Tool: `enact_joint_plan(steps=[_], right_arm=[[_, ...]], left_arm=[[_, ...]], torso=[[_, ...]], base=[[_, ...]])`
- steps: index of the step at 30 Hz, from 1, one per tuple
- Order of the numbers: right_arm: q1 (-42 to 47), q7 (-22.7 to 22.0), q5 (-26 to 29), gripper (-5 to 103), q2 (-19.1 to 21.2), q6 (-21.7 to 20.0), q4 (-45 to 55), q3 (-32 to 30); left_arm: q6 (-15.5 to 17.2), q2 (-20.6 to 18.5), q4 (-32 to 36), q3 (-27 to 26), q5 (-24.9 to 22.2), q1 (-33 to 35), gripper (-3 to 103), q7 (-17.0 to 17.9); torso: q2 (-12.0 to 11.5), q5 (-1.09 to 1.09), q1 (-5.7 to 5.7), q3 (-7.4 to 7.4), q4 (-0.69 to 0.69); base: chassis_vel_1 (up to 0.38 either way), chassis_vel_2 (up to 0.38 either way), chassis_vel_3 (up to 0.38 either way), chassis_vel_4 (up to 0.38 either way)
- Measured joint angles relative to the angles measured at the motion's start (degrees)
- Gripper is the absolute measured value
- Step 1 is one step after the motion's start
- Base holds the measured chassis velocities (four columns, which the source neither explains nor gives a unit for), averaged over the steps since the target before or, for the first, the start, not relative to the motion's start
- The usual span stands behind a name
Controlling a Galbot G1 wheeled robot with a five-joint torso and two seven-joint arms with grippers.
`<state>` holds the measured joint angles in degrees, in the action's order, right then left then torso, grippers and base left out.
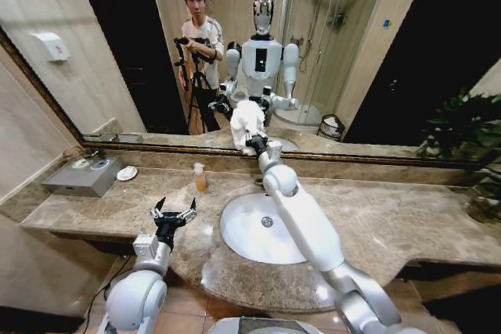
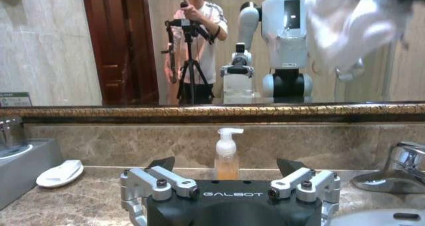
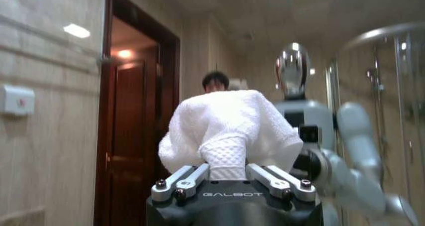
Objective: Pick up the towel from the sink counter and wipe the mirror surface.
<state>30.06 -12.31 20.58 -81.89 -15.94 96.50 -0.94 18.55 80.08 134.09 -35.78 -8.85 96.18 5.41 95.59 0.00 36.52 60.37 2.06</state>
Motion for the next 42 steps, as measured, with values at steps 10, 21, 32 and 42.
enact_joint_plan(steps=[10,21,32,42], right_arm=[[-0.2,0.2,1.2,10,0.7,-1.4,1.4,1.3],[7.5,2.5,-1.3,10,0.2,-0.3,-1.2,3.4],[-1.0,0.2,1.3,10,1.4,-1.6,1.9,3.3],[5.1,2.4,-0.7,10,0.2,-0.8,-2.3,3.6]], left_arm=[[0.0,0.0,0.0,0.0,0.0,0.0,100,0.0],[0.0,0.0,0.0,0.0,0.0,0.0,100,0.0],[0.0,0.0,0.0,0.0,0.0,0.0,100,0.0],[0.0,0.0,0.0,0.0,0.0,0.0,100,0.0]], torso=[[0.0,0.00,0.00,0.00,0.00],[0.0,0.00,0.00,0.00,-0.02],[0.0,-0.01,0.00,0.00,-0.01],[0.0,0.01,0.00,0.00,-0.01]], base=[[0.000,0.000,0.000,0.000],[0.000,0.000,0.000,0.000],[0.000,0.000,0.000,0.000],[0.000,0.000,0.000,0.000]])
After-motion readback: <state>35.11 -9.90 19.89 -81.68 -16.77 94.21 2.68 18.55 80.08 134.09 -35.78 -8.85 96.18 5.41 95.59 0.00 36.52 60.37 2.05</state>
